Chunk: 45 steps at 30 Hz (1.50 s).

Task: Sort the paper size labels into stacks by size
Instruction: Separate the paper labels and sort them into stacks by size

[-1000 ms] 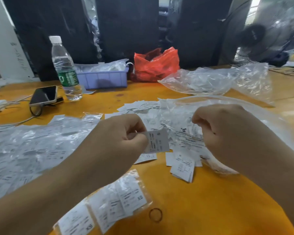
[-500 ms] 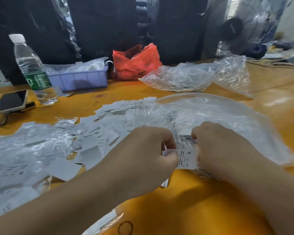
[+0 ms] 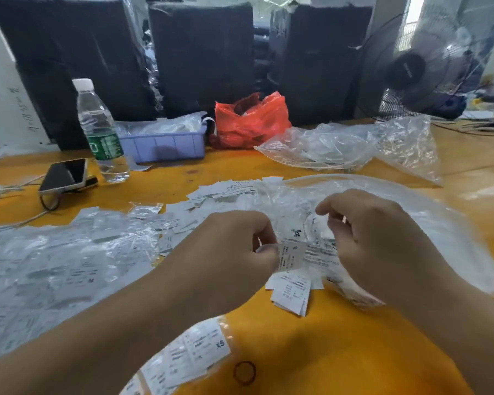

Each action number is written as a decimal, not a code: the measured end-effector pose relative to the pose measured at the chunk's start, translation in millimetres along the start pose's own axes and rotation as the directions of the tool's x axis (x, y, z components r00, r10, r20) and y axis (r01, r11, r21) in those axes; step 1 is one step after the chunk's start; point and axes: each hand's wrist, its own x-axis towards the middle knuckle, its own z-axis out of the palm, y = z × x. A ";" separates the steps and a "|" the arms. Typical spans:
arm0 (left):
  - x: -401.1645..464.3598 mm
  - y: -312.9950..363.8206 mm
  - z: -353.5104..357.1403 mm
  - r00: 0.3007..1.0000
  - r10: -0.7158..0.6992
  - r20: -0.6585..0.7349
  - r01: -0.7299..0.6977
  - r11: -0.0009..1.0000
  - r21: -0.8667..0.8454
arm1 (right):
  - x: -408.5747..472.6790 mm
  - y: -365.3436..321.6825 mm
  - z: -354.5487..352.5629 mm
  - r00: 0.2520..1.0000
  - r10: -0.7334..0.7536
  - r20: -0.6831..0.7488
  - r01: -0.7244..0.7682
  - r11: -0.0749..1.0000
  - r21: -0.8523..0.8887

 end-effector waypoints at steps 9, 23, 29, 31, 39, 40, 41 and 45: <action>-34.3 -54.7 -50.7 0.955 -0.284 -0.090 0.263 0.946 -0.191 | 37.2 -80.4 17.2 0.955 0.034 0.296 -0.263 0.566 0.782; -57.1 -98.9 -55.6 0.956 -0.204 -0.210 0.089 0.886 -0.455 | 57.5 -122.9 75.4 0.928 -0.115 0.354 -0.298 0.337 0.893; -57.1 -101.0 -52.0 0.967 -0.244 -0.067 0.135 0.722 -0.678 | 45.3 -124.0 84.4 0.919 -0.142 0.368 -0.296 0.366 0.882; -58.1 -102.4 -51.2 0.960 -0.274 -0.052 0.151 0.669 -0.728 | 42.6 -123.0 86.8 0.939 -0.100 0.330 -0.263 0.411 0.873; -58.1 -97.6 -51.1 0.959 -0.267 -0.095 0.132 0.717 -0.685 | 32.8 -126.3 85.6 0.974 -0.074 0.215 -0.149 0.505 0.850; -58.9 -98.7 -52.3 0.953 -0.278 -0.116 0.125 0.715 -0.688 | 32.4 -126.1 84.7 0.969 -0.074 0.238 -0.173 0.487 0.856; -58.9 -99.1 -54.7 0.948 -0.289 -0.131 0.121 0.712 -0.692 | 32.7 -125.5 83.3 0.958 -0.075 0.277 -0.215 0.451 0.866; -59.7 -103.7 -60.5 0.912 -0.359 -0.197 0.126 0.704 -0.699 | 35.9 -119.9 80.4 0.874 -0.115 0.471 -0.426 0.283 0.859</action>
